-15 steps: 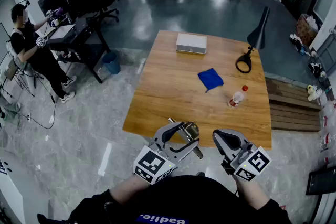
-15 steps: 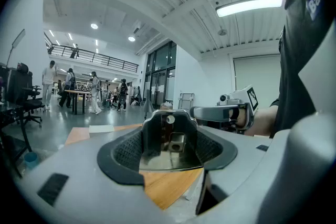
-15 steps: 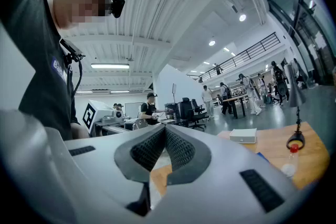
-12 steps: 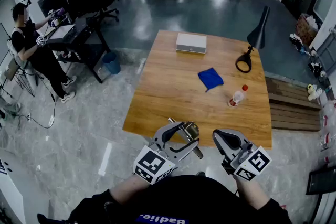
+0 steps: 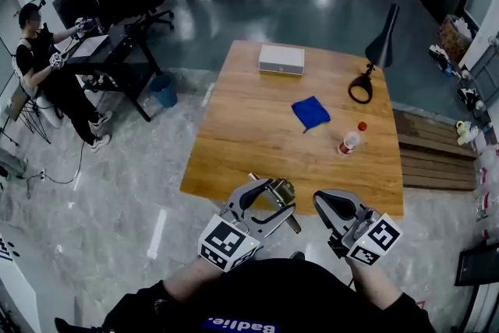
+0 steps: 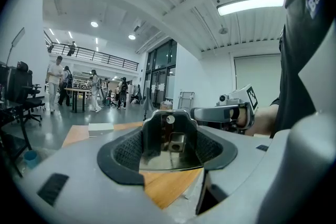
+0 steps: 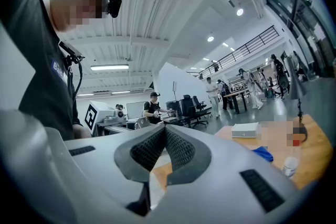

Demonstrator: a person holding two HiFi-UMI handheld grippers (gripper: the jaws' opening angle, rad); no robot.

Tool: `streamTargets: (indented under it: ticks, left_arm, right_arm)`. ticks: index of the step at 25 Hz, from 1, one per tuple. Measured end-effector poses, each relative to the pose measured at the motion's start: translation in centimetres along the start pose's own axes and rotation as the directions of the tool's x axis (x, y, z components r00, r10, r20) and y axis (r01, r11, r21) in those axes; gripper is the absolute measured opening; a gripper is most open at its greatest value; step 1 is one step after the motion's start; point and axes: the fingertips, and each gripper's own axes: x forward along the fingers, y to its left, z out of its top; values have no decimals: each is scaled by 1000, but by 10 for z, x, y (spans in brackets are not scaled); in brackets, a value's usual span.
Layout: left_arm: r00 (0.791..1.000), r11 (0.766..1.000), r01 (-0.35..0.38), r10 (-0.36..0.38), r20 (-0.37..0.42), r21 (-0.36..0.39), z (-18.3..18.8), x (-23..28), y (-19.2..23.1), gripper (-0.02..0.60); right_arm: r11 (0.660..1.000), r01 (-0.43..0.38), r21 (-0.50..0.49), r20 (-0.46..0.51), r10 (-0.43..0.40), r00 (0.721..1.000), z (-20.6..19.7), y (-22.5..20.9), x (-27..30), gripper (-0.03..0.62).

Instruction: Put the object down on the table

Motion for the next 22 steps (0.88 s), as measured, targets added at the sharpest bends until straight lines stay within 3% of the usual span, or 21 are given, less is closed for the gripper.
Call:
streamTargets:
  ticks: [9, 22]
  left_arm:
    - [999, 999, -44, 44, -28, 7, -5, 20, -4, 298]
    - [977, 981, -191, 193, -85, 31, -15, 52, -5, 298]
  right_arm:
    - [999, -33, 11, 9, 33, 999, 0, -17, -16, 5]
    - [989, -140, 41, -7, 140, 990, -10, -51, -47, 5]
